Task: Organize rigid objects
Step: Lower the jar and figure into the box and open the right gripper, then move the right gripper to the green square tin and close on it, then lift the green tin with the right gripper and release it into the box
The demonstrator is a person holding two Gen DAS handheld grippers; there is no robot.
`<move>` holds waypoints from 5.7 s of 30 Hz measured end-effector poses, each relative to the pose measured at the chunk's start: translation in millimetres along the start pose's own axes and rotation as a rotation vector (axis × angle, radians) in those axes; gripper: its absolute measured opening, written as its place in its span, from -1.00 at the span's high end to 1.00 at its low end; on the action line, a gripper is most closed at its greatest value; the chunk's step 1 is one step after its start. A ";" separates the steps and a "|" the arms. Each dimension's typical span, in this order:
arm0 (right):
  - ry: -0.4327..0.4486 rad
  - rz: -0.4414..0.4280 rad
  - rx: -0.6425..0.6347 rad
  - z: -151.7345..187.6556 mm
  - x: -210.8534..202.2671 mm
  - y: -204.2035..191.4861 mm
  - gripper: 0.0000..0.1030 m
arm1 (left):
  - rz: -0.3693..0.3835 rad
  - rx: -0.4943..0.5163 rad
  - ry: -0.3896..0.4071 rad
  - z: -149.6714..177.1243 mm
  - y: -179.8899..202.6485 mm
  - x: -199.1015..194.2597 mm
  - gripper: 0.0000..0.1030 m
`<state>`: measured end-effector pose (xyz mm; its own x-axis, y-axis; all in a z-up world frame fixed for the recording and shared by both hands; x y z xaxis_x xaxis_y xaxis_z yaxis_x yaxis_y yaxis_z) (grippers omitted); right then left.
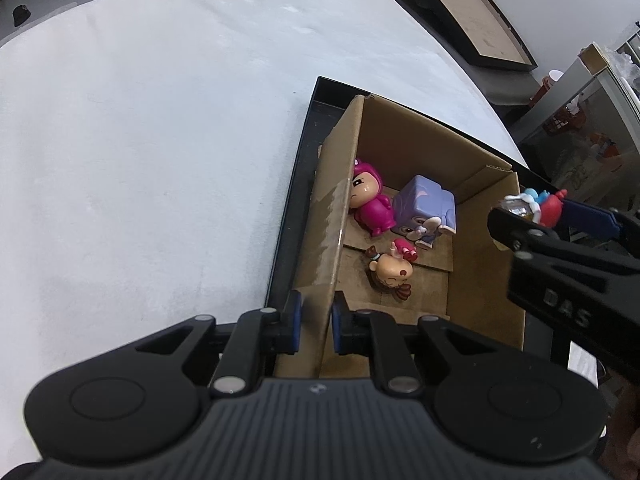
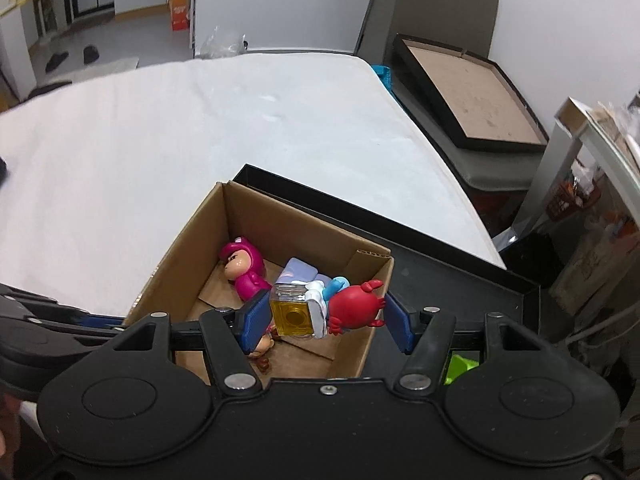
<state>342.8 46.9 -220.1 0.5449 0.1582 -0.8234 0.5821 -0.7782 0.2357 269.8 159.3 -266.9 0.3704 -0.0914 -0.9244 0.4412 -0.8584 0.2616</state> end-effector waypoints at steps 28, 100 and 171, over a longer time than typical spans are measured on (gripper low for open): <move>-0.008 0.088 0.230 41.9 -6.6 63.9 -0.59 | -0.102 0.031 0.002 6.8 11.3 -18.6 0.66; -0.034 -0.091 0.498 133.9 64.2 158.9 0.06 | -0.439 0.147 0.025 9.7 75.9 -18.8 -0.24; 0.016 -0.191 0.290 -10.1 -8.0 -0.4 0.05 | -0.035 0.025 -0.007 15.2 0.2 -4.7 0.71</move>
<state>344.3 52.0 -208.4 0.4533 0.3256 -0.8298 0.4803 -0.8734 -0.0804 255.7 151.9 -266.7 0.3498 -0.0646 -0.9346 0.4327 -0.8737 0.2224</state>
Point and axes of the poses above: each gripper's, at about its wrist camera, not at the fingertips, and x roughly the way its jaws point, y to its right, z to its underside, the point moved 6 cm from there along x, roughly the way its jaws point, and after that the axes turned 2 degrees about -y, right-handed, at the moved point
